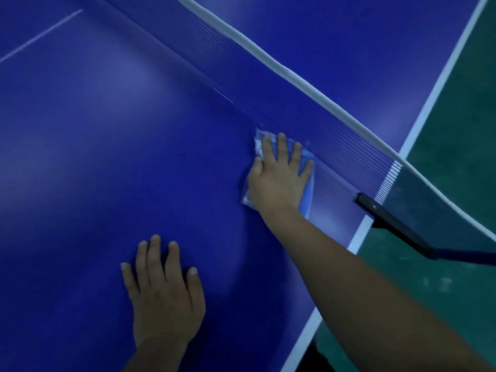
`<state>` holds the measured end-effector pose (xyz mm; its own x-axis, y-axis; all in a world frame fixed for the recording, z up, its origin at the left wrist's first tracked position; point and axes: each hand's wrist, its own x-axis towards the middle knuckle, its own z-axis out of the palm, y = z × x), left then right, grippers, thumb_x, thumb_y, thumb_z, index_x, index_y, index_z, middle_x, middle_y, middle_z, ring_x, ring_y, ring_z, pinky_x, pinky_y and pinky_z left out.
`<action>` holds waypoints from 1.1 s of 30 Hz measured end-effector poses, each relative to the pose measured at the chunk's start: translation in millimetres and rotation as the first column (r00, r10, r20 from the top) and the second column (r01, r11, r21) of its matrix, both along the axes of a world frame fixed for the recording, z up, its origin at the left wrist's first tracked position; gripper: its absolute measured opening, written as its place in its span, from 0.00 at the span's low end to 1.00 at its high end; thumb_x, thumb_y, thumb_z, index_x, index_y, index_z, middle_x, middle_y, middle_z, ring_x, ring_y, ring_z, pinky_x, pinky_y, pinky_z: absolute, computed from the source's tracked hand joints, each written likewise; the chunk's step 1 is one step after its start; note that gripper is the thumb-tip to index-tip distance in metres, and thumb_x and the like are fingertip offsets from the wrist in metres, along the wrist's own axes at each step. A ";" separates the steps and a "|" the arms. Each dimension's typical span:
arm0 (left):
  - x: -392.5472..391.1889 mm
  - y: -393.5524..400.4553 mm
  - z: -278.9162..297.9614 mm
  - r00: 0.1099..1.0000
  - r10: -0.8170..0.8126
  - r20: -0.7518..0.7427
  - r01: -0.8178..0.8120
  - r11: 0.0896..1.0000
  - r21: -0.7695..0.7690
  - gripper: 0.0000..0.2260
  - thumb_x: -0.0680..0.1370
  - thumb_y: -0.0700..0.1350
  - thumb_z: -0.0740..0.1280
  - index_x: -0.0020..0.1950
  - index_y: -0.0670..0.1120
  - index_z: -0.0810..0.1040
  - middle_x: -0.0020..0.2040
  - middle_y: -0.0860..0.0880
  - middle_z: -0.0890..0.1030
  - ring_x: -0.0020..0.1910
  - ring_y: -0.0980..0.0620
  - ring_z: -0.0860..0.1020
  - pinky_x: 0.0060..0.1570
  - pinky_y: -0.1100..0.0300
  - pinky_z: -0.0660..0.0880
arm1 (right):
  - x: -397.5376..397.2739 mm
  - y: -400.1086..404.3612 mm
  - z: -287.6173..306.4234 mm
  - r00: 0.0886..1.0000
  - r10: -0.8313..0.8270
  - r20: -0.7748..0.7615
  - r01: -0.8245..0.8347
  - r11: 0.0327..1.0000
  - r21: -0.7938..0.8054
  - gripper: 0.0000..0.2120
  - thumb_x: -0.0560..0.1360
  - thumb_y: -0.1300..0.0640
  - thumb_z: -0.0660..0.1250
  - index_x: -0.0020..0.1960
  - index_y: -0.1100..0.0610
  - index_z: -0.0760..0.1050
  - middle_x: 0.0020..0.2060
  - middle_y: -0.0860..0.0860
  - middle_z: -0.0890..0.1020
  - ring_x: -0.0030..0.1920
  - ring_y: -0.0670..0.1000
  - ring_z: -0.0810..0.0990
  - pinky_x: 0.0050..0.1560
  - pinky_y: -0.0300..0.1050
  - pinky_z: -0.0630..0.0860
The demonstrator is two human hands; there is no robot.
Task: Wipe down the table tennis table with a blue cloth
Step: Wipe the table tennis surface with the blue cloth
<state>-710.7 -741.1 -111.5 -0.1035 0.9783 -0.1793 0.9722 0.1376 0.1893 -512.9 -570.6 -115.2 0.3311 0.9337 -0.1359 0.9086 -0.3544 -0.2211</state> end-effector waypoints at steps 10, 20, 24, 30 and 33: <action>1.9 -4.0 3.4 0.999 0.022 0.049 -0.023 0.999 0.037 0.28 0.80 0.54 0.49 0.74 0.39 0.65 0.78 0.39 0.58 0.79 0.43 0.50 0.76 0.36 0.46 | 89.2 -152.2 3.6 0.982 -0.190 0.023 0.190 0.982 0.021 0.24 0.82 0.47 0.50 0.78 0.45 0.62 0.78 0.48 0.60 0.78 0.55 0.53 0.74 0.59 0.52; 2.2 -4.4 1.2 0.998 0.022 0.052 -0.026 0.997 0.070 0.27 0.81 0.54 0.49 0.74 0.39 0.64 0.77 0.38 0.58 0.79 0.41 0.51 0.76 0.36 0.45 | 178.3 -203.8 45.5 0.825 -0.555 -0.108 0.562 0.825 0.060 0.15 0.80 0.52 0.59 0.64 0.48 0.76 0.64 0.59 0.68 0.55 0.62 0.77 0.52 0.52 0.72; 0.6 -3.9 1.4 0.999 0.014 0.048 -0.018 0.997 0.078 0.27 0.80 0.53 0.50 0.74 0.38 0.65 0.77 0.38 0.58 0.79 0.40 0.52 0.75 0.36 0.45 | 124.9 -151.3 38.8 0.952 -0.277 -0.131 0.298 0.936 0.188 0.15 0.82 0.50 0.62 0.66 0.48 0.77 0.68 0.56 0.67 0.54 0.57 0.77 0.49 0.43 0.67; 1.4 -3.6 2.8 0.998 0.016 0.067 -0.021 0.996 0.082 0.28 0.80 0.53 0.50 0.74 0.38 0.65 0.77 0.37 0.58 0.78 0.40 0.52 0.75 0.36 0.44 | 149.0 -148.3 26.2 0.962 -0.228 0.151 0.242 0.967 -0.084 0.11 0.78 0.56 0.62 0.59 0.51 0.77 0.63 0.56 0.72 0.52 0.58 0.76 0.46 0.46 0.68; 1.0 -3.8 4.4 0.998 0.014 0.061 -0.019 0.996 0.088 0.28 0.80 0.53 0.50 0.74 0.37 0.65 0.77 0.37 0.59 0.78 0.39 0.52 0.75 0.35 0.45 | 190.1 -207.8 38.5 0.916 -0.380 0.129 0.401 0.868 -0.294 0.12 0.79 0.56 0.59 0.58 0.50 0.78 0.61 0.57 0.74 0.53 0.59 0.76 0.48 0.44 0.68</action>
<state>-709.8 -744.9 -107.2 -0.1111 0.9889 -0.0984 0.9566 0.1333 0.2592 -322.8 -778.4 -76.7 0.6780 0.6409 -0.3600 0.6903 -0.7235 0.0120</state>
